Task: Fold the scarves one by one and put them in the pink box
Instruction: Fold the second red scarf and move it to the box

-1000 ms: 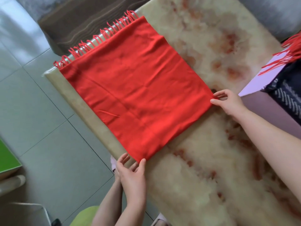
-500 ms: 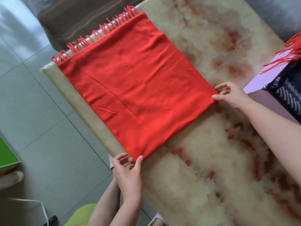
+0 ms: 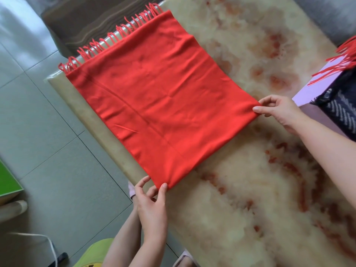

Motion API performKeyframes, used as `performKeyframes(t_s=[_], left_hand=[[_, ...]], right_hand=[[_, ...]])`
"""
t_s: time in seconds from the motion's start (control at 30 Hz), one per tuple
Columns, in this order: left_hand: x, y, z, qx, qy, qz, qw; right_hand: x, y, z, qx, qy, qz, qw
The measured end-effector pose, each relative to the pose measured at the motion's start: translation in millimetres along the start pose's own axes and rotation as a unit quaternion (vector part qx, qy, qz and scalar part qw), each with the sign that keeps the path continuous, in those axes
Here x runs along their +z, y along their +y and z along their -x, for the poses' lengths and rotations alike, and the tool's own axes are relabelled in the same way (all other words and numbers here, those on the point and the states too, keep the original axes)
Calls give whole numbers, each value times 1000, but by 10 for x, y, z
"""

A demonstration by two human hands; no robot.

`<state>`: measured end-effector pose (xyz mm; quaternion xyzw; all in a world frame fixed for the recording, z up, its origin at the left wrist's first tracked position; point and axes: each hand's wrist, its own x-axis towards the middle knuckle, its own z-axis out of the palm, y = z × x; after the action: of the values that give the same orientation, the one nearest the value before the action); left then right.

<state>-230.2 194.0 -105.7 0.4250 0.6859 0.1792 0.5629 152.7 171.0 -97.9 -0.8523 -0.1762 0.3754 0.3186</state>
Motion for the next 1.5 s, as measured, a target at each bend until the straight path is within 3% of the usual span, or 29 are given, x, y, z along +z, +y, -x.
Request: performKeyframes(t_s=[0.4, 0.6, 0.7, 0.83, 1.03, 1.27, 1.37, 1.5], left_hand=[[-45, -86, 85, -6, 4, -17, 1000], [27, -47, 192, -44, -30, 3, 999], [88, -51, 140, -70, -21, -5, 997], [89, -37, 170, -132, 3, 67, 989], [26, 88, 235, -268, 5, 300, 915], [63, 51, 527, -368, -12, 349, 862], [56, 5, 650, -363, -27, 334, 869], [32, -58, 745, -226, -29, 265, 937]], right_hand=[[3, -28, -48, 98, 6, 35, 995], [-35, -32, 37, 134, -4, -68, 989], [-9, -34, 79, 132, 0, -90, 987], [24, -44, 111, 128, 30, -110, 985], [-28, -2, 187, 130, 28, -116, 984], [-210, 128, 419, 151, 32, -92, 984], [-276, 157, 527, 130, 48, -84, 987], [-328, 176, 637, 50, 53, -89, 993]])
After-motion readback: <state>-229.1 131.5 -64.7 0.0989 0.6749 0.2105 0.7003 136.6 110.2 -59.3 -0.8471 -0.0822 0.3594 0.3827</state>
